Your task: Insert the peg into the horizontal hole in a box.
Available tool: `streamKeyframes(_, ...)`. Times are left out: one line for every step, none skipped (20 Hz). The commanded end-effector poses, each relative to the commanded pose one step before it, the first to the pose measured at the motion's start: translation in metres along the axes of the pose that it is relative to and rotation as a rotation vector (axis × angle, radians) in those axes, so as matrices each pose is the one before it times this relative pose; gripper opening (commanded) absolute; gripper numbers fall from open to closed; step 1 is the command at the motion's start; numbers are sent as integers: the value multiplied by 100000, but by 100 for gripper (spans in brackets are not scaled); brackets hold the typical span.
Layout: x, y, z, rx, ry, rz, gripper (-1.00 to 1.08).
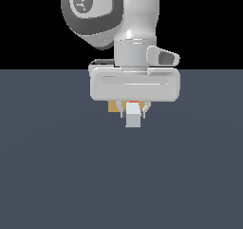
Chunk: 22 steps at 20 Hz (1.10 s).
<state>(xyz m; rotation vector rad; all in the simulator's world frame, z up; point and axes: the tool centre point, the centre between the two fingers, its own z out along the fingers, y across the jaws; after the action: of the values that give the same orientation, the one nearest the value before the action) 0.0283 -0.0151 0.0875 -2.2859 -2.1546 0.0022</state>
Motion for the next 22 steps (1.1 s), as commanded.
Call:
streamKeyframes(3259, 341, -903, -145, -68, -2632, -100)
streamKeyframes(1107, 126, -266, 0, 13, -944, -100)
streamKeyframes(1003, 116, -241, 0, 14, -857, -100)
streamKeyframes(893, 106, -214, 0, 14, -763, -100)
streamKeyframes(780, 95, -187, 1, 13, -666, -100)
streamKeyframes(669, 85, -160, 1, 13, -573, -100)
streamKeyframes(552, 75, -132, 1, 13, -473, -100)
streamKeyframes(436, 66, -103, 2, 13, -378, -100)
streamKeyframes(322, 56, -74, 2, 13, -284, -100)
streamKeyframes(201, 48, -45, 3, 13, -182, -100)
streamKeyframes(90, 38, -16, 3, 14, -97, -100)
streamKeyframes(-24, 27, 11, 0, 0, 0, -100)
streamKeyframes(-25, 7, 12, 0, 0, 0, -100)
streamKeyframes(0, 0, 0, 0, 0, 0, -100)
streamKeyframes(0, 0, 0, 0, 0, 0, -100)
streamKeyframes(0, 0, 0, 0, 0, 0, -100)
streamKeyframes(-14, -71, 116, 207, 3, -4, -100)
streamKeyframes(0, 0, 0, 0, 0, 0, -100)
streamKeyframes(0, 0, 0, 0, 0, 0, -100)
streamKeyframes(0, 0, 0, 0, 0, 0, -100)
streamKeyframes(-15, -60, 102, 193, -27, 8, -100)
streamKeyframes(43, -3, 0, 0, 0, 0, -100)
